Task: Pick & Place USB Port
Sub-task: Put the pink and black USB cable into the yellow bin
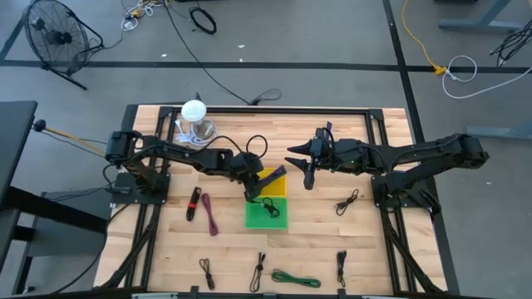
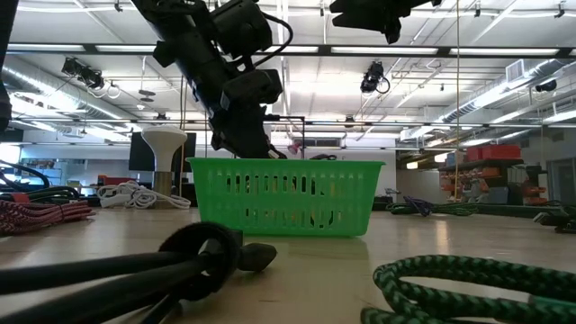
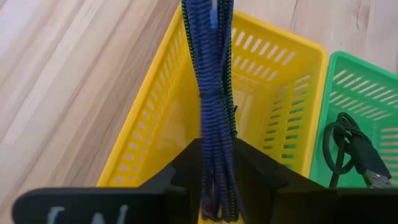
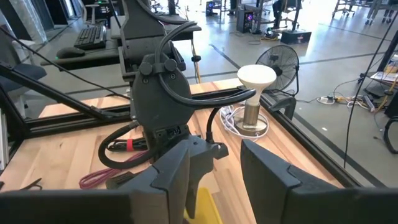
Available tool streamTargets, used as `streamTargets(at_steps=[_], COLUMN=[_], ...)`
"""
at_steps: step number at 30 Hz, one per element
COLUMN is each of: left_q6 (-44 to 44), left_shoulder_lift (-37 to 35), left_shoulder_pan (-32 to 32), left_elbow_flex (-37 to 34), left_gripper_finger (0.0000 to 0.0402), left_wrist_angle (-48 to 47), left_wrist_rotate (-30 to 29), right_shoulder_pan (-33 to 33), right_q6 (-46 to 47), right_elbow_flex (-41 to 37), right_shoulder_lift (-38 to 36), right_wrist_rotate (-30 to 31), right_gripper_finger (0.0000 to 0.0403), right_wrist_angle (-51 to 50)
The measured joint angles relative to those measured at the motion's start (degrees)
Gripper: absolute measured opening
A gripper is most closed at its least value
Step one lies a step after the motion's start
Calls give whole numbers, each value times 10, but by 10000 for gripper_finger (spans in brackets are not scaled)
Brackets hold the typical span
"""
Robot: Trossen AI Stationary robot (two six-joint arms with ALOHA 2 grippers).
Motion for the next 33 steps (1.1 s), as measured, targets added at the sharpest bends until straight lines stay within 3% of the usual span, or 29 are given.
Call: streamTargets(at_steps=[5,10,17,24,33], left_q6=[22,106,168,117,194], left_shoulder_lift=[0,-16,-78,-92,-88], left_shoulder_pan=[1,13,-6,-122,-271], left_elbow_flex=[0,1,31,27,27], left_gripper_finger=[110,112,112,112,112], left_wrist_angle=[1,-28,-275,-449,-445], left_wrist_rotate=[-5,1,31,120,16], right_shoulder_pan=[0,0,0,0,0], right_q6=[0,2,16,34,46], right_elbow_flex=[0,0,0,0,0], right_shoulder_lift=[0,0,0,0,0], right_wrist_rotate=[0,0,-2,-6,-6], right_gripper_finger=[146,146,146,146,146], right_wrist_angle=[0,-13,-54,-66,-61])
